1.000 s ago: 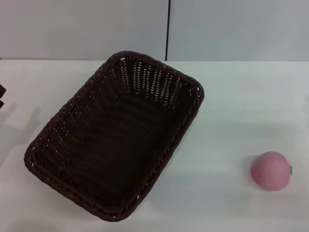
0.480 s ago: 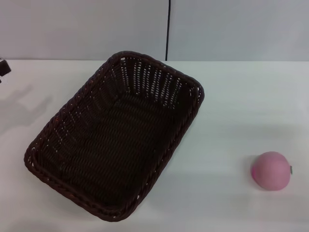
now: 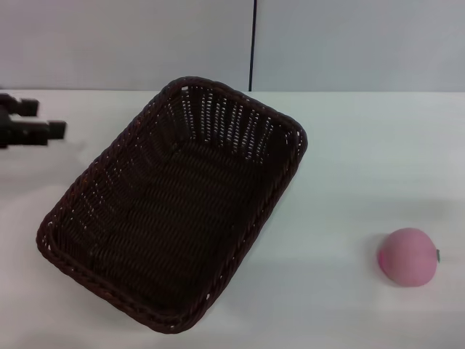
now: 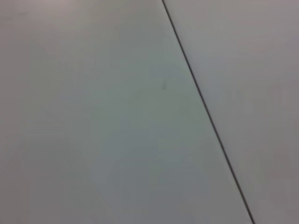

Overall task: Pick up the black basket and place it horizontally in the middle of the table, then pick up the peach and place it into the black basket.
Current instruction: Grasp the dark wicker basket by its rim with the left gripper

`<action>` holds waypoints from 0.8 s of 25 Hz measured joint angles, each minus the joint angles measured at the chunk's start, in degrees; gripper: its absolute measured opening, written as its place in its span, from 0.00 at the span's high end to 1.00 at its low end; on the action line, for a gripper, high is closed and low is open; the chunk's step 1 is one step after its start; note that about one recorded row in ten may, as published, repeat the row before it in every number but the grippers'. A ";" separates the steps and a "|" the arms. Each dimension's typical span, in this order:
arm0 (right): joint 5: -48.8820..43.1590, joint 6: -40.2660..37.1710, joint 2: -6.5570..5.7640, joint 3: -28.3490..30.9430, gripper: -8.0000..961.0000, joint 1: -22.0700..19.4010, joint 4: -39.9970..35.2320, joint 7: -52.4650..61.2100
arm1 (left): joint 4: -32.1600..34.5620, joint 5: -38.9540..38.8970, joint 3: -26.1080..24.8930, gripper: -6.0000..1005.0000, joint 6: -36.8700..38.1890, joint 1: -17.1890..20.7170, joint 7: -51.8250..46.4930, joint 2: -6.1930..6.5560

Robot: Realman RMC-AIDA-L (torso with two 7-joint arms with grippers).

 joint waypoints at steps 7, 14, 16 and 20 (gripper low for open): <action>-0.23 -0.78 0.00 0.00 0.36 -0.27 -0.10 0.03 | 4.90 12.65 0.11 0.29 4.83 -4.70 -3.18 -6.65; -0.17 -1.31 0.00 0.06 0.36 -0.17 -0.45 0.04 | 2.75 14.27 6.19 0.29 0.43 -4.73 -4.93 -7.24; -0.21 -1.30 0.00 0.06 0.36 -0.11 -0.52 0.05 | 2.56 14.38 8.10 0.29 -1.88 -4.11 -5.28 -7.21; -0.27 -1.23 0.00 0.06 0.36 -0.08 -0.52 0.04 | 1.44 16.19 10.36 0.29 -3.57 -4.44 -5.94 -7.17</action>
